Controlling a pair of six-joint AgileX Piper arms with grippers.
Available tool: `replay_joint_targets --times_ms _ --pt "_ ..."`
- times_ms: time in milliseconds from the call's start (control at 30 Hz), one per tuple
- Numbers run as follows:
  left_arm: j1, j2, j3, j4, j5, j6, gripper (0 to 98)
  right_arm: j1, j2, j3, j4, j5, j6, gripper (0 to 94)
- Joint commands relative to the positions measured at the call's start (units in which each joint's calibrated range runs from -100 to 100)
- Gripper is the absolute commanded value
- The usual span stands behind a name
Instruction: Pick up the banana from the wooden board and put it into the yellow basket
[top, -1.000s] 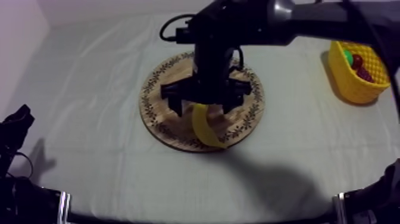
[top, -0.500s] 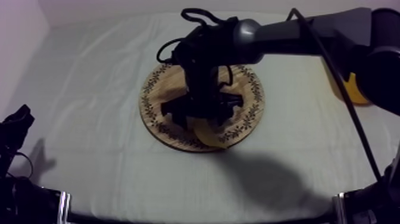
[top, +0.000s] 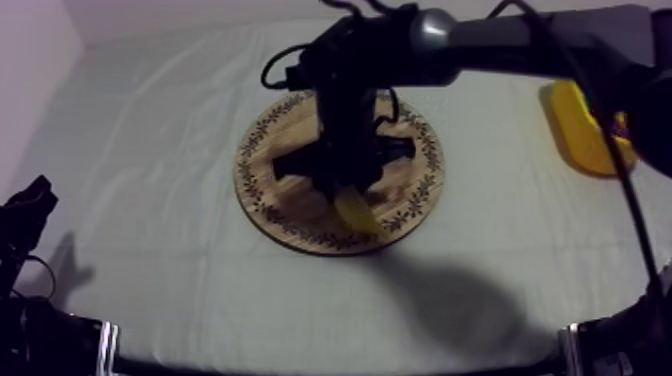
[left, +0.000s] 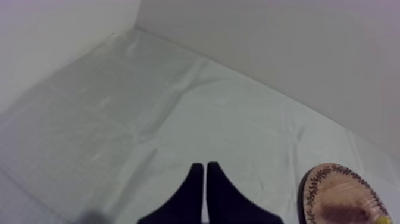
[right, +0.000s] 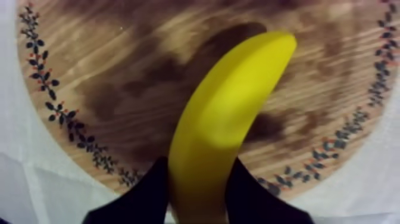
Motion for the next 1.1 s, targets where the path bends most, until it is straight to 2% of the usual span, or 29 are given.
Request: replay_joint_targets --times_ms 0,233,533,833,1067 --pt "-0.01 0.04 0.0 -0.02 0.0 -0.01 0.1 0.67 -4.55 1.33 0.12 1.17 0.72 20.7" --pt "-0.01 0.04 0.0 -0.02 0.0 -0.01 0.1 6.39 -18.17 6.62 1.12 4.08 3.58 19.8" --pt "-0.01 0.04 0.0 -0.02 0.0 -0.01 0.1 19.15 -29.41 7.43 3.5 5.68 6.48 21.9" --pt "-0.01 0.04 0.0 -0.02 0.0 -0.01 0.1 31.57 -32.1 7.44 4.23 4.65 9.36 21.7" --pt "-0.01 0.04 0.0 -0.02 0.0 -0.01 0.1 37.8 -29.77 7.54 5.02 2.79 9.9 22.6"
